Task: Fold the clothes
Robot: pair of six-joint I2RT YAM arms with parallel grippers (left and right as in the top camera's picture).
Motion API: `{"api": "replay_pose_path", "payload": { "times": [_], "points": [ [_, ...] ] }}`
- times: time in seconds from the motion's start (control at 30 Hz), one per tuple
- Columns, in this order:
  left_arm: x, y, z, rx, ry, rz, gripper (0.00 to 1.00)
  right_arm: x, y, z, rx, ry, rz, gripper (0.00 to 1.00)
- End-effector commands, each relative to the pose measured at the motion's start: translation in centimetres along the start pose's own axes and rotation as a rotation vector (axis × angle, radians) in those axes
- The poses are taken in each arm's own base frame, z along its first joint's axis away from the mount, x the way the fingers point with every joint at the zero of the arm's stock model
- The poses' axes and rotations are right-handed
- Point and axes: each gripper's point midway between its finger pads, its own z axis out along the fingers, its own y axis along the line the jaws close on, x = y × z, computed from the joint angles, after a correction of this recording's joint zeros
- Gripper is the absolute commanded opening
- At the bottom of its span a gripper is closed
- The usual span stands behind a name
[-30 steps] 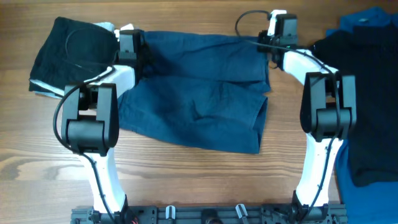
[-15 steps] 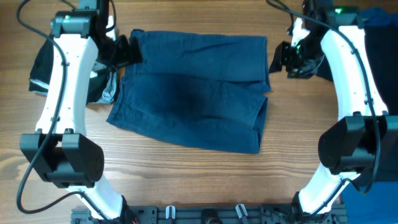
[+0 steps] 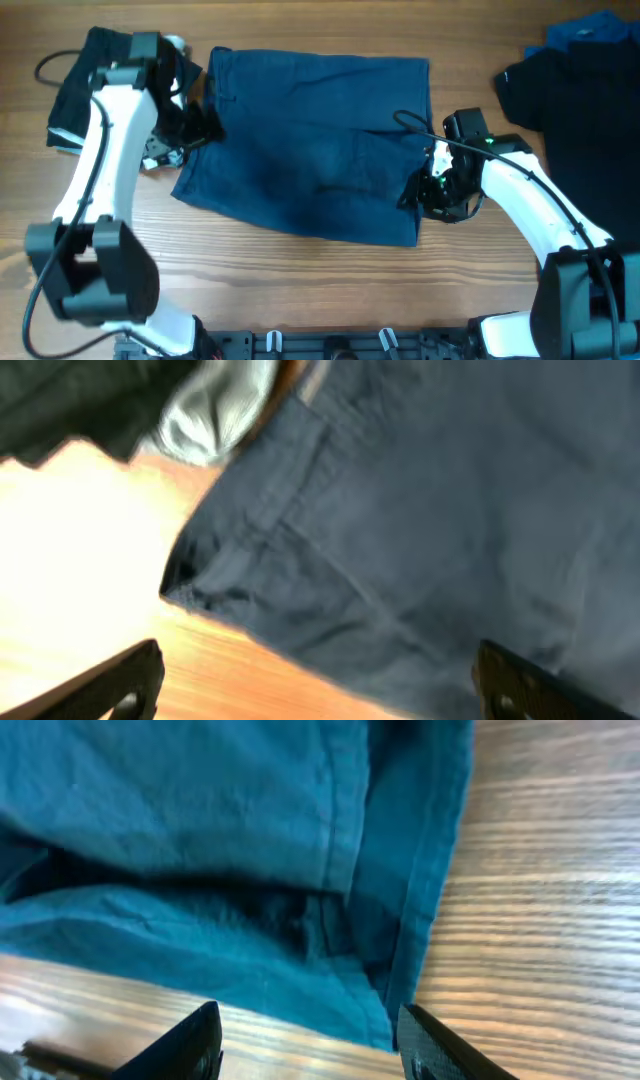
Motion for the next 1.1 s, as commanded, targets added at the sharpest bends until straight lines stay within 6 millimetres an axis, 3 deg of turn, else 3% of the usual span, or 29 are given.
{"api": "replay_pose_path", "payload": {
  "times": [0.0,0.13,0.33,0.47,0.6,0.73,0.87,0.97,1.0,1.07],
  "points": [
    [0.3,2.8,0.5,-0.019,-0.059,-0.082,0.99,-1.4,-0.7,0.0,0.035,-0.079,-0.001,0.49],
    [0.2,4.5,2.6,-0.022,-0.058,-0.126,0.99,-2.5,-0.3,0.2,0.016,-0.125,-0.018,0.47],
    [0.6,4.8,3.3,-0.027,-0.048,-0.127,0.99,-1.3,-1.6,2.7,0.012,-0.115,-0.015,0.49],
    [0.5,4.9,4.8,-0.019,-0.07,-0.126,0.92,-1.0,-1.5,2.9,-0.001,-0.106,-0.019,0.48],
    [0.1,4.7,4.8,-0.011,-0.09,-0.125,0.9,-1.0,0.7,2.7,-0.12,-0.093,-0.045,0.48],
    [-0.5,4.6,4.8,-0.004,-0.111,-0.125,0.91,-1.0,0.7,2.7,-0.119,-0.094,-0.062,0.48],
    [-0.3,3.9,4.8,0.034,-0.098,-0.123,0.93,-0.6,1.2,2.7,-0.152,-0.076,-0.064,0.35],
    [-0.5,3.8,4.8,0.038,-0.105,-0.122,0.94,-0.6,1.3,2.7,-0.157,-0.075,-0.065,0.43],
    [-0.6,3.8,4.8,0.04,-0.109,-0.121,0.94,-0.6,1.3,2.7,-0.157,-0.075,-0.066,0.4],
    [-0.6,3.8,4.8,0.041,-0.111,-0.121,0.91,-0.6,1.5,2.7,-0.158,-0.078,-0.075,0.04]
  ]
}}
